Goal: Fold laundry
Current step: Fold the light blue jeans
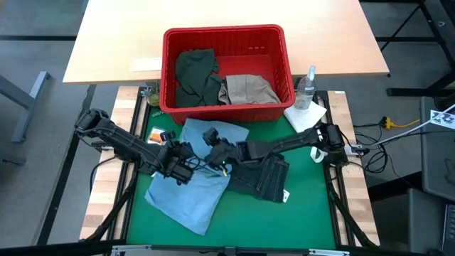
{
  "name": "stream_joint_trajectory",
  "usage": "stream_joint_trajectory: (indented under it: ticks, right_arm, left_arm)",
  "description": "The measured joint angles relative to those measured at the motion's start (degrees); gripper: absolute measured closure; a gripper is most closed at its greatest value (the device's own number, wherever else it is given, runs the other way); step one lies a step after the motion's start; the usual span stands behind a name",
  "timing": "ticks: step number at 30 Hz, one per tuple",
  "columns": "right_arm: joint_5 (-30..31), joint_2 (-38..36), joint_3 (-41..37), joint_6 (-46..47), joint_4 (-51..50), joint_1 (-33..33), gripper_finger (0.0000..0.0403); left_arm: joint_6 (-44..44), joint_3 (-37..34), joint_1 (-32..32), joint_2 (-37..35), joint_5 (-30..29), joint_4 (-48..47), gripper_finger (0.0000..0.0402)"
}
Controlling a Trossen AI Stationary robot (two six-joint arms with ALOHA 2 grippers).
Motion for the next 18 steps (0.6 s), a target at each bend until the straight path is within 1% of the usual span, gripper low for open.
stream_joint_trajectory:
  ticks: [3, 7, 11, 13, 15, 18]
  right_arm:
    - [0.4, 0.0, 0.0, 5.8, -5.8, 1.7, 0.0201]
    - [0.5, 0.0, 0.0, 12.1, -11.0, 2.9, 0.0201]
    - [0.4, -1.5, -0.1, 18.2, -16.2, 4.1, 0.0201]
    - [-0.2, -3.2, -0.1, 22.9, -20.8, 4.6, 0.0201]
    - [-4.0, -4.5, 0.0, 29.8, -26.1, 4.8, 0.0201]
    - [-13.4, -5.1, 0.0, 40.1, -34.8, 4.9, 0.0201]
  left_arm:
    - [0.5, -0.1, -0.1, 0.0, -0.7, 3.5, 0.0335]
    - [4.1, -2.4, 1.0, 0.0, -1.1, 10.5, 0.0335]
    - [7.6, -7.5, 2.9, 0.0, 2.3, 17.4, 0.0335]
    - [8.0, -9.9, 3.6, 0.0, 4.1, 18.9, 0.0335]
    - [7.8, -11.7, 4.2, 0.0, 5.7, 19.8, 0.0335]
    - [7.8, -13.9, 4.9, 0.0, 7.6, 22.3, 0.0335]
